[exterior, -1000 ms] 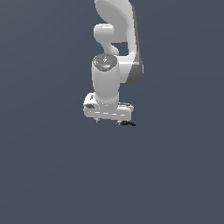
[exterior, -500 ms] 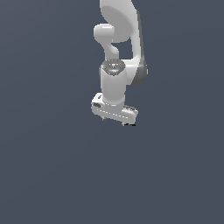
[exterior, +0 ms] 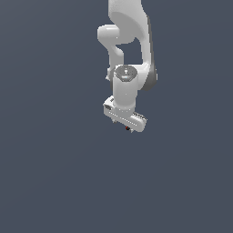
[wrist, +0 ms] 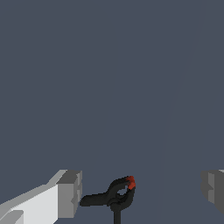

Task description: Pick up the object and move it to a goal position.

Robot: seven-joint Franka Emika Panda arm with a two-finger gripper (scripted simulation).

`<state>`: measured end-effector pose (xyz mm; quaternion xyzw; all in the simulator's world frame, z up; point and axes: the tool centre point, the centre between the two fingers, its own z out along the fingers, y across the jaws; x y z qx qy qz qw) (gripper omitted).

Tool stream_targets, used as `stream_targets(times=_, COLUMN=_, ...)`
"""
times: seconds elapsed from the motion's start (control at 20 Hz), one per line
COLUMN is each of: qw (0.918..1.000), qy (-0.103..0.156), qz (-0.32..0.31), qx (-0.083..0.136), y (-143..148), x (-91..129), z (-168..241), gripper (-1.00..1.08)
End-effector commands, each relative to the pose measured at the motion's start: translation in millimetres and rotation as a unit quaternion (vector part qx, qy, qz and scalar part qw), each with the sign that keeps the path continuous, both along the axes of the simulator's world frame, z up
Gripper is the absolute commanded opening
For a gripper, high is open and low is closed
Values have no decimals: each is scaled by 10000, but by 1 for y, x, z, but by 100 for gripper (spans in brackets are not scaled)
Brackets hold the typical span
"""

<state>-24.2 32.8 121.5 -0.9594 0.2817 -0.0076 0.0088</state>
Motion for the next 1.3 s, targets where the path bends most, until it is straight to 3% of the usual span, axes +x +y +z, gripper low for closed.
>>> stream_targets(times=0.0, qw=9996, qy=13, qz=-297, qx=7, y=6, x=-5, z=-5, gripper=100)
stream_targets(times=0.6, qw=9857, qy=71, qz=-1685, qx=16, y=32, x=-28, z=-28, gripper=100)
stream_targets(times=1.25, qw=9517, qy=108, qz=-3068, qx=-7, y=54, x=-54, z=-50, gripper=100)
